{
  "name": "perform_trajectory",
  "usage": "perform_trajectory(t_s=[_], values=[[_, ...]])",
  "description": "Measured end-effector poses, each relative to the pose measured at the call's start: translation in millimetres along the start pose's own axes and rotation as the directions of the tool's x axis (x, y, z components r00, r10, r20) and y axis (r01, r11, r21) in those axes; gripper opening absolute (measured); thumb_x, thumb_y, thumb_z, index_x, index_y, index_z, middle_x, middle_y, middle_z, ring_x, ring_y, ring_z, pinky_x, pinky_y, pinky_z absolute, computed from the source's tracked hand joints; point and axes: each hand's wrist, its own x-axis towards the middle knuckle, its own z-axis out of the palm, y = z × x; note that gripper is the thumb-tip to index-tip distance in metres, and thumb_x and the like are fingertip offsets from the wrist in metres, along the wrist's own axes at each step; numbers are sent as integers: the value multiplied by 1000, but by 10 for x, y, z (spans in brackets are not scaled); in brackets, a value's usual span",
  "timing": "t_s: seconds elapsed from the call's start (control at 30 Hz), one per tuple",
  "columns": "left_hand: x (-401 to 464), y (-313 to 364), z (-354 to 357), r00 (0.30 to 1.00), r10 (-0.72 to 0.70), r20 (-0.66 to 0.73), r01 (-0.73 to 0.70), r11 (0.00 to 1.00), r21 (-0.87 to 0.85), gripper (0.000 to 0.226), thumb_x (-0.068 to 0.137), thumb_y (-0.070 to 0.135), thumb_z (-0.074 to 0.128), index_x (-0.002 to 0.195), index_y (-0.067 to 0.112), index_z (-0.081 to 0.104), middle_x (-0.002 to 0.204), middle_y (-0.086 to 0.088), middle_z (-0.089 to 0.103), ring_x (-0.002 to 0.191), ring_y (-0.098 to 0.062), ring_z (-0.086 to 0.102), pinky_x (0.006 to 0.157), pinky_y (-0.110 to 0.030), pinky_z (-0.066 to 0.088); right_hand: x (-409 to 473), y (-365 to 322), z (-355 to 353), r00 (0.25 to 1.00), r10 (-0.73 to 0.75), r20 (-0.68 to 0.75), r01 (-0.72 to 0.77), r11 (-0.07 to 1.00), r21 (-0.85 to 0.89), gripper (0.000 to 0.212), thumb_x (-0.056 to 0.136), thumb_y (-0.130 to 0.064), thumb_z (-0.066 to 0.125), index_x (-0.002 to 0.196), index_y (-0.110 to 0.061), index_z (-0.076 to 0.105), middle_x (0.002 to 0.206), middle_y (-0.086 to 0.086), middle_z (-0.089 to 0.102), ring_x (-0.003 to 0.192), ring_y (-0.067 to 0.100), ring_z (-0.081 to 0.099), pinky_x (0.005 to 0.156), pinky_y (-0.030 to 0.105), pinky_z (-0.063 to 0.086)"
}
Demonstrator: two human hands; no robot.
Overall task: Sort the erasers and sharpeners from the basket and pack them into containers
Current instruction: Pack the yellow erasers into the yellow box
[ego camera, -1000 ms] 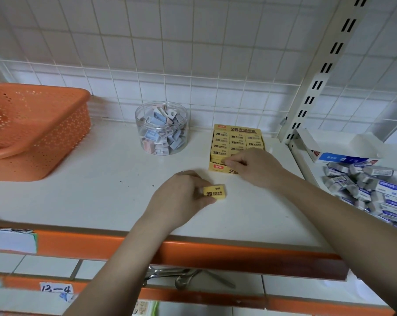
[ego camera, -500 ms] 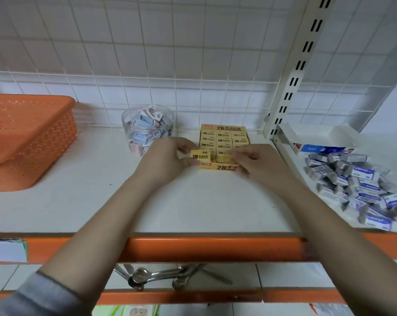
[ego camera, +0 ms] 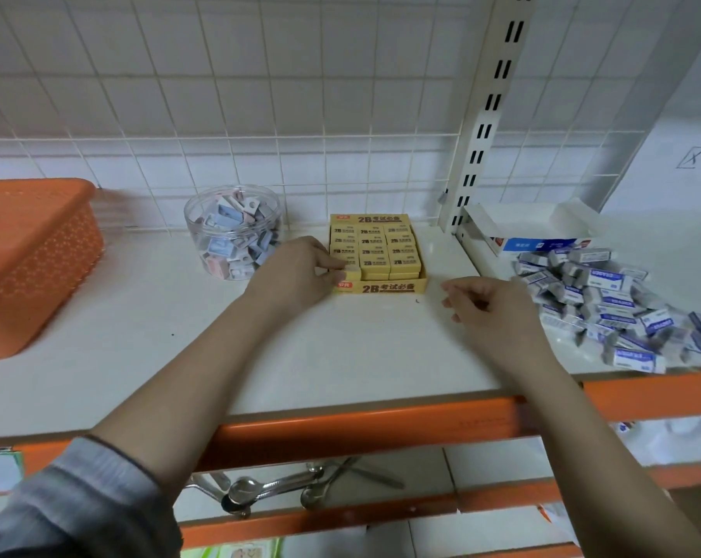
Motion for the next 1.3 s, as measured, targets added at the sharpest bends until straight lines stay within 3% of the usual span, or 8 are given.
perform_trajectory(t_s=[0.17,0.37,0.67,0.83,0.97,1.03,1.17,1.3], values=[[-39,29,53,982,188,33,-183,881,437,37,98,36,38,131,29,53,146,1,38,125,-22,40,99,-36,38,-35,5,45,1000,-9,-9,9,1000,8,21,91,-15,56,86,-34,66,80,-8,70,75,17,65,68,30,52],[-141,-63,167,956,251,152,-292,756,586,49,102,29,24,149,19,16,158,5,8,136,-16,28,101,-35,32,45,-129,76,999,-42,2,41,991,-124,18,92,-15,55,93,-15,73,81,7,70,75,24,63,69,32,50],[-36,-121,78,933,311,182,-360,796,488,46,99,33,32,139,12,44,144,-3,44,128,-24,43,96,-41,45,542,-227,210,988,-51,144,122,832,-541,38,99,-35,41,116,-8,60,106,12,66,101,28,59,81,34,46],[-140,-215,24,932,335,139,-362,841,402,42,96,29,38,134,16,49,133,4,53,108,-27,58,78,-41,53,783,-235,290,951,56,303,150,775,-614,38,100,-33,34,92,-5,59,76,4,57,80,23,58,67,32,45],[-169,-170,-53,951,256,175,-300,902,311,43,95,27,40,137,22,47,141,7,45,121,-20,51,90,-38,50,744,-372,362,943,73,326,199,662,-722,28,99,-15,33,76,-9,48,67,1,43,59,13,42,47,24,30],[-186,-145,-55,959,190,209,-245,930,275,45,95,27,40,140,25,43,146,11,39,127,-16,46,96,-37,46,737,-382,413,948,60,313,213,609,-764,16,95,-8,36,93,-6,52,66,1,40,56,13,37,45,26,28],[-266,-121,27,965,111,236,-173,949,263,51,94,26,37,144,24,32,152,13,28,133,-14,39,100,-36,44,740,-300,460,947,-21,322,275,573,-772,35,94,-9,33,129,-4,37,65,3,36,57,20,40,48,30,33],[-354,-93,2,961,115,252,-186,941,282,51,97,26,33,148,23,24,155,14,19,136,-15,32,106,-33,36,719,-210,398,917,-122,381,375,592,-714,39,100,-21,29,136,-7,37,71,3,41,73,28,48,64,36,44]])
